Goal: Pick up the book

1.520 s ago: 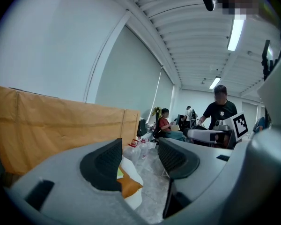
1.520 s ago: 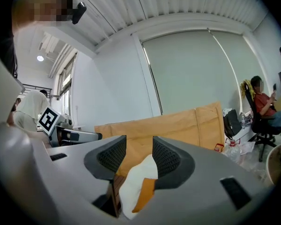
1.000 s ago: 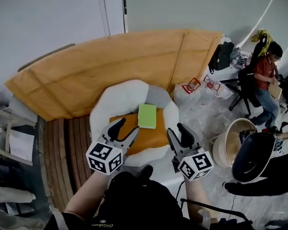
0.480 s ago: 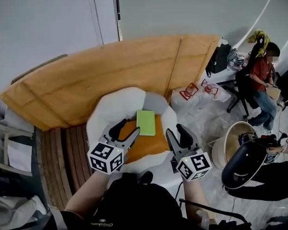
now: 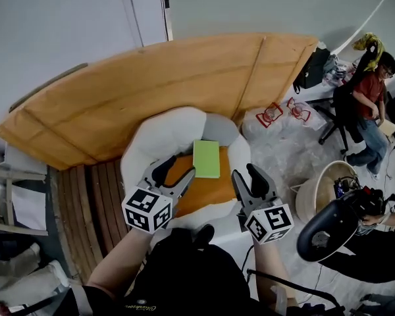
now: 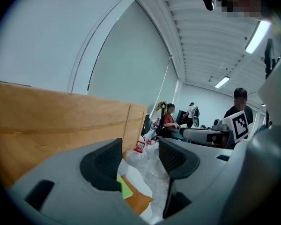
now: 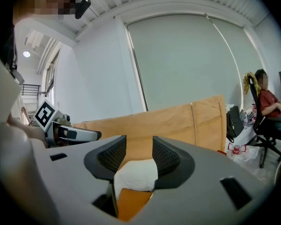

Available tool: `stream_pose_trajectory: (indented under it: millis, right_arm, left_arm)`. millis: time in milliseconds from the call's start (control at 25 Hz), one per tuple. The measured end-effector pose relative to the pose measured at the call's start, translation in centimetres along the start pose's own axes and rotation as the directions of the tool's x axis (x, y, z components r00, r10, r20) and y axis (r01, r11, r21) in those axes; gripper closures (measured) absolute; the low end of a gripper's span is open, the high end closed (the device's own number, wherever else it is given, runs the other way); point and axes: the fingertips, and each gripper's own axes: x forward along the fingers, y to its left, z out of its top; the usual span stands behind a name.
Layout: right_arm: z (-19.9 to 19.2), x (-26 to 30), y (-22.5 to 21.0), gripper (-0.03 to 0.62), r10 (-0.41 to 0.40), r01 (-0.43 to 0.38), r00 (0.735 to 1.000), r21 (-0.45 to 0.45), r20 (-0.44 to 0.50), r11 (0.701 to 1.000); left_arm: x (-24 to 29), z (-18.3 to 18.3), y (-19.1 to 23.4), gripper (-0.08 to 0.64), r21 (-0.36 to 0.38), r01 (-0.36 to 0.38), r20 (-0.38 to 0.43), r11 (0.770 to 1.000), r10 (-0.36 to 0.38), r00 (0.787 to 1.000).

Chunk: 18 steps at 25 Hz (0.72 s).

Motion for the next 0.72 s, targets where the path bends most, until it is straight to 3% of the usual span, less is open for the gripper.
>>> stream_pose_trajectory:
  millis: [280,720]
  right_arm:
    - [-5.1,3.1,-0.9,0.433,-0.011,0.015,0.994,0.037,-0.111,0.999]
    - [-16.1,8.1,-4.5,0.433,-0.027,0.059,0.959,0.106,-0.283,0.993]
  left_arm:
    - [2.5,-4.8,2.5,0.316,-0.041,0.005,-0.099,0.999,-0.009,0.995]
    - [8.9,-16.3,8.9,0.316,-0.138,-0.028,-0.294,0.99,-0.014,0.956]
